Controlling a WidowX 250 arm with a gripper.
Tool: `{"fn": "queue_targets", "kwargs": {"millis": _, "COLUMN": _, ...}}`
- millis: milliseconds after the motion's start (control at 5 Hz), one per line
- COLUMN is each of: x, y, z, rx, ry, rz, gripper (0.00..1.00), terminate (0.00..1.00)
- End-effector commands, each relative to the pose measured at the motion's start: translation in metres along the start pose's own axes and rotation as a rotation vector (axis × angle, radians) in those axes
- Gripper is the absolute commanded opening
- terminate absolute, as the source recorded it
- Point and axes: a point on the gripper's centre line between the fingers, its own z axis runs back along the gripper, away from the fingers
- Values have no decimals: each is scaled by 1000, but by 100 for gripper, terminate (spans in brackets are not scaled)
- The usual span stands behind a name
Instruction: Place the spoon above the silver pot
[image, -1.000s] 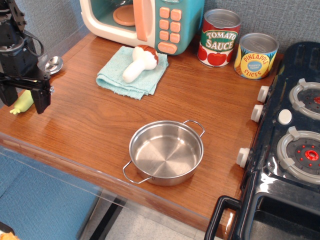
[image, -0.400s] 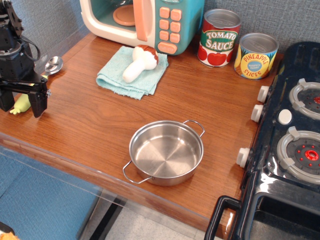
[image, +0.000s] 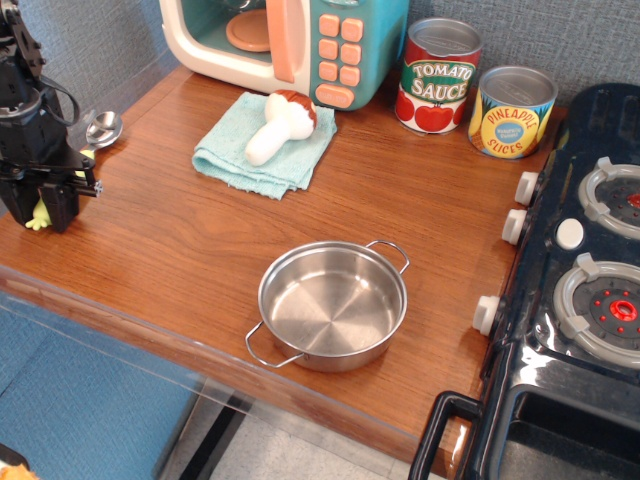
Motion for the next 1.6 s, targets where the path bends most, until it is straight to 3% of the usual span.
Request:
{"fn": "queue_targets", "kwargs": {"millis": 0, "x": 2, "y": -13, "z": 36, "rx": 67, "ry": -64, "rz": -44, "gripper": 0, "terminate": 0}}
{"fn": "queue_targets", "kwargs": {"millis": 200, "x": 10, "y": -57, "z": 64, "rx": 75, "ry": -127, "rz": -131, "gripper": 0, "terminate": 0}}
{"fn": "queue_targets", "kwargs": {"millis": 400, "x": 15, "y": -111, "z": 76, "rx": 43, "ry": -201, "rz": -237, "gripper": 0, "terminate": 0}}
{"fn": "queue_targets", "kwargs": {"millis": 800, "x": 36, "y": -220, "z": 78, "rx": -9, "ry": -221, "rz": -537, "gripper": 0, "terminate": 0}}
{"fn": "queue_targets", "kwargs": {"millis": 1000, "x": 44, "y": -241, "z": 69, "rx": -31, "ry": -205, "rz": -538, "gripper": 0, "terminate": 0}}
{"fn": "queue_targets", "kwargs": {"millis": 1400, "x": 47, "y": -249, "z": 45, "rx": -47, "ry": -124, "rz": -435, "gripper": 0, "terminate": 0}}
